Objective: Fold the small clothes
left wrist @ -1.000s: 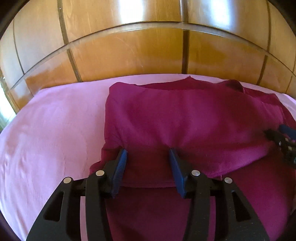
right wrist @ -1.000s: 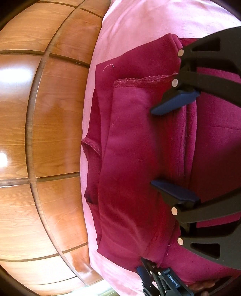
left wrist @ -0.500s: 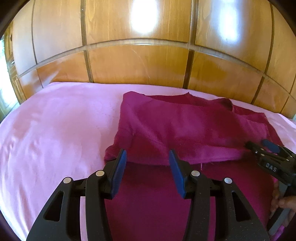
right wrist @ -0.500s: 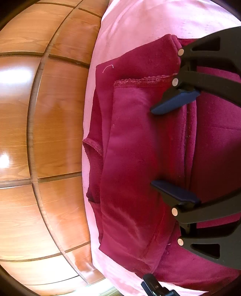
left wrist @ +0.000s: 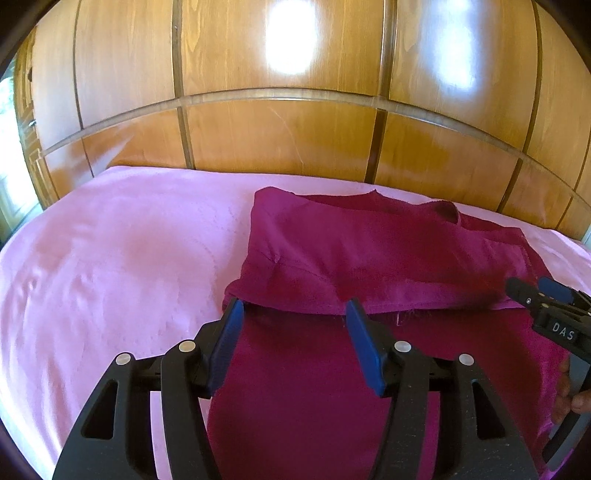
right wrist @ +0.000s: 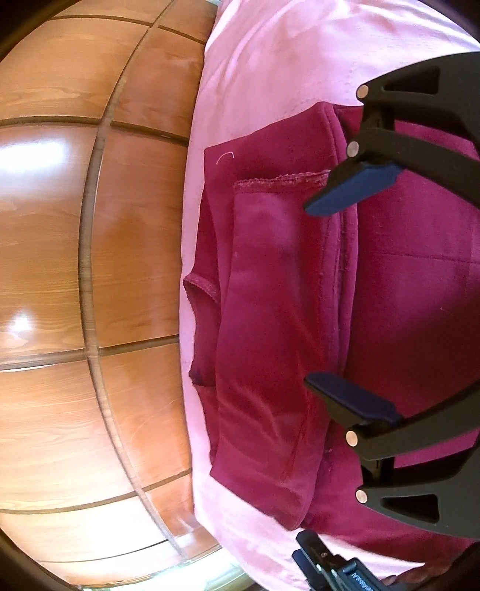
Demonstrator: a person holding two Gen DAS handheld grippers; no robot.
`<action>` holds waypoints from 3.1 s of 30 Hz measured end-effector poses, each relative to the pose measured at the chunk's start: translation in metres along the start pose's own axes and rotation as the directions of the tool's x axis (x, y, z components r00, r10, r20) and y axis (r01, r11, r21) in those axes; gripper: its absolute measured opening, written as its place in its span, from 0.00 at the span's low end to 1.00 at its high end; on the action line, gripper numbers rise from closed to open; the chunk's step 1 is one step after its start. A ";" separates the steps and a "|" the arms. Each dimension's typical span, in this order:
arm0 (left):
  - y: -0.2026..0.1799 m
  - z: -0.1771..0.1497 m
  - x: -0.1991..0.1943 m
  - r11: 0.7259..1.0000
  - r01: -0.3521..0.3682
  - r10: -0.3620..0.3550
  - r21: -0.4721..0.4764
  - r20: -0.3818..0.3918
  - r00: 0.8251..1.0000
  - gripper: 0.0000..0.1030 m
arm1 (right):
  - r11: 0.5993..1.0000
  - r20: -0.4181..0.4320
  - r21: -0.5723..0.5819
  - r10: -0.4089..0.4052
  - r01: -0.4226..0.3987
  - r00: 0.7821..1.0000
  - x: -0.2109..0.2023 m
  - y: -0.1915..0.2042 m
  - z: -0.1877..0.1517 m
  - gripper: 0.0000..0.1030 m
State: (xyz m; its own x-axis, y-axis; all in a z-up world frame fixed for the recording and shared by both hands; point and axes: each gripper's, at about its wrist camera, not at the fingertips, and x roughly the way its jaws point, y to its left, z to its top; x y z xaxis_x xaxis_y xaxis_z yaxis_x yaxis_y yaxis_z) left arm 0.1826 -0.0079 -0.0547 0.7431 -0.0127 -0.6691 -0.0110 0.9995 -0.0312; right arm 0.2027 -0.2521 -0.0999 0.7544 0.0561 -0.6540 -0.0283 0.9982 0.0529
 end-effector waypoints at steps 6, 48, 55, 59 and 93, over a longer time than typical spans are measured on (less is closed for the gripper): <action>-0.001 -0.001 0.023 1.000 -0.012 0.012 0.015 -0.035 0.999 0.55 | 1.000 -0.009 -0.011 -0.002 0.002 1.000 0.012 -0.003 -0.004 0.86; 0.056 -0.109 -0.066 1.000 -0.015 0.014 -0.006 -0.139 0.990 0.58 | 0.988 -0.185 0.154 0.036 -0.008 0.982 -0.096 -0.101 -0.109 0.86; 0.057 -0.125 -0.077 1.000 -0.006 0.009 0.024 -0.159 0.987 0.58 | 0.990 -0.229 0.123 0.098 -0.071 0.968 -0.125 -0.094 -0.137 0.69; 0.057 -0.132 -0.084 0.999 0.006 0.001 0.040 -0.171 0.985 0.58 | 0.990 -0.268 0.105 0.125 -0.100 0.955 -0.141 -0.085 -0.153 0.60; 0.090 -0.039 -0.032 0.766 0.495 -0.595 -0.410 -0.159 0.788 0.05 | 0.834 -0.121 0.397 0.460 -0.382 0.879 -0.095 -0.104 -0.067 0.08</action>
State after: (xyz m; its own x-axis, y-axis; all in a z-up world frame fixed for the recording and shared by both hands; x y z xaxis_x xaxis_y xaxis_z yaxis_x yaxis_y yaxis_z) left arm 0.1317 0.0815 -0.0646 0.4854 -0.6094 -0.6270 0.0851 0.7466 -0.6598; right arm 0.0902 -0.3603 -0.0933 0.5709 0.5116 -0.6422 -0.0516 0.8030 0.5938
